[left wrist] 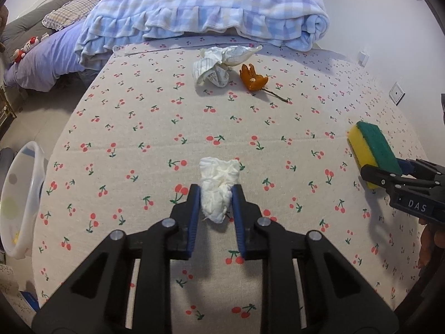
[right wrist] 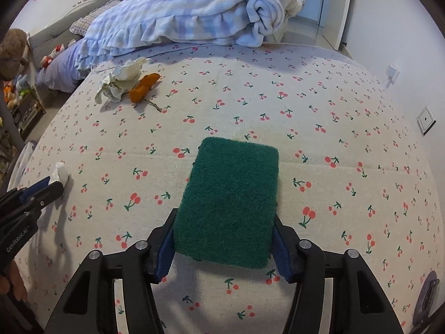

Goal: Collect trash
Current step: 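Carry the tissue into the bucket with the left tool while the right carries the sponge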

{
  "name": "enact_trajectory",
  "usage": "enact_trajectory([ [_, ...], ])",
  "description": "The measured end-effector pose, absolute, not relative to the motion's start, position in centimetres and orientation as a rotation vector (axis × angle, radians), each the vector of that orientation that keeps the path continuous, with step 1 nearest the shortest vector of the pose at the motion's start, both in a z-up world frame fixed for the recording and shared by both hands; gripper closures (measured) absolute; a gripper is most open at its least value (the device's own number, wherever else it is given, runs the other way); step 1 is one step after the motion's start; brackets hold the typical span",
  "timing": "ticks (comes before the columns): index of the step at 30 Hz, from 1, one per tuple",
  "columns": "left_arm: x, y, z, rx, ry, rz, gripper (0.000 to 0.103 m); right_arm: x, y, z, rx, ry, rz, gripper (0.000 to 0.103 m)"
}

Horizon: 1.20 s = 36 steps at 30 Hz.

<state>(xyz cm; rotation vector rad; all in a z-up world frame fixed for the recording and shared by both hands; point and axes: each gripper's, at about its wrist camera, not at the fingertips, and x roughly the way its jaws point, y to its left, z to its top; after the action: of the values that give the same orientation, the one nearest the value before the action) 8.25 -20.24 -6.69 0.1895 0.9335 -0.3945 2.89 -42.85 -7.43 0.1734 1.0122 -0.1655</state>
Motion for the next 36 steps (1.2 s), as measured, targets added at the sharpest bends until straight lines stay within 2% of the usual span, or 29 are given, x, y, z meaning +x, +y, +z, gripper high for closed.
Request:
enact_trajectory([
  [14,8.5,-18.0,-5.1,0.162,0.904,-0.36,0.079,3.9,-39.9,-4.9,0.143,0.958,-0.111,0.044],
  [36,9.5,-8.6,-3.6,0.077,0.882,-0.219,0.079,7.8,-31.0,-3.8,0.109,0.946,0.037,0.044],
])
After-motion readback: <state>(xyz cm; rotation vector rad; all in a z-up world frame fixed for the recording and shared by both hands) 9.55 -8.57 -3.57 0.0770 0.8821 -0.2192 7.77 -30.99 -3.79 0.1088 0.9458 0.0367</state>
